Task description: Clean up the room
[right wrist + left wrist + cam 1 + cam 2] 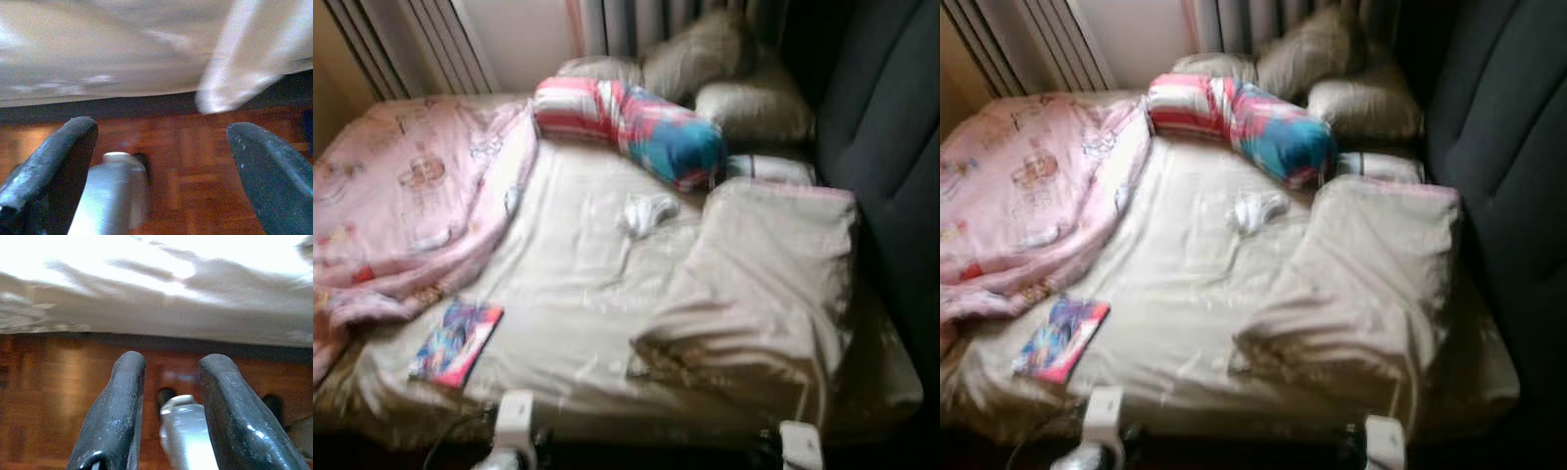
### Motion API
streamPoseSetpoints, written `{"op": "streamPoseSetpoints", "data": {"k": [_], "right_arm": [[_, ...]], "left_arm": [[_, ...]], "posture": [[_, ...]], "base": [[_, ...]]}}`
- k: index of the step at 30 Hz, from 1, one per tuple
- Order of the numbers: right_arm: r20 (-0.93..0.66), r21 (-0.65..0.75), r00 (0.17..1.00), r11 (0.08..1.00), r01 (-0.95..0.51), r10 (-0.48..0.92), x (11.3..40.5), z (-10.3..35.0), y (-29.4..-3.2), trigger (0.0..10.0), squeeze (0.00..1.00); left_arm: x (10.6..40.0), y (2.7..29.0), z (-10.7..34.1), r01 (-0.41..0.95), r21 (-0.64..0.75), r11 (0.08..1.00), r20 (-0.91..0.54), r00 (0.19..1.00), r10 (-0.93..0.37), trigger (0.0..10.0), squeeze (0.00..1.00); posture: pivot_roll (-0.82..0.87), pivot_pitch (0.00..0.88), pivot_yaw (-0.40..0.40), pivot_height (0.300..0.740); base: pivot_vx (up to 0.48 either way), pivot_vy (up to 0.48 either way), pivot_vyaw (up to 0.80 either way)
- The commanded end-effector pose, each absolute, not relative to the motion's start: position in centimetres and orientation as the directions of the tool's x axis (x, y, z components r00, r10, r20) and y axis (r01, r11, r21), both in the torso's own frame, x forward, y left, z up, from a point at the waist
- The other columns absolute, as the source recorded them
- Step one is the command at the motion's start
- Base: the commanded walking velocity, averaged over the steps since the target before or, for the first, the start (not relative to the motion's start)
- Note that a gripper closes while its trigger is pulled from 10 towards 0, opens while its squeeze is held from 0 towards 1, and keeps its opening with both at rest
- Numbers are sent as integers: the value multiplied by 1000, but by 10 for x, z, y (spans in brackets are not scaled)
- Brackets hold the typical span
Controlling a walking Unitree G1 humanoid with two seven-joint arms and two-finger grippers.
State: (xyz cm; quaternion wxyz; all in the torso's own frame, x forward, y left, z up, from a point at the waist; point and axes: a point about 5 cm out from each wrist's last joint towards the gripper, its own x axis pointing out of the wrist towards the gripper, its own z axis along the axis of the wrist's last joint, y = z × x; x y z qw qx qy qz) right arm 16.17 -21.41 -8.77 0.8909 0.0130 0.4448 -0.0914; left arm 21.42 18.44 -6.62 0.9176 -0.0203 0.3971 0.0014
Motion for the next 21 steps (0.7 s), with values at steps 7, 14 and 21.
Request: {"op": "streamPoseSetpoints", "data": {"k": [7,14,21], "right_arm": [[-793,-36,595,984,176,-135,165,-87,-207,10000,0],[-791,-27,598,984,178,-130,166,-87,-206,10000,0],[-798,-23,589,983,181,-127,164,-88,-206,10000,0]], "left_arm": [[207,194,-69,-30,-13,999,-746,665,10,10000,0],[207,193,-69,-23,-10,1000,-743,669,8,10000,0],[207,192,-69,-21,-11,1000,-743,669,6,10000,0]], "posture": [[-53,56,55,704],[-54,59,53,704],[-53,61,52,704]], "base": [[0,0,0],[0,-37,0],[0,-295,-422]]}}
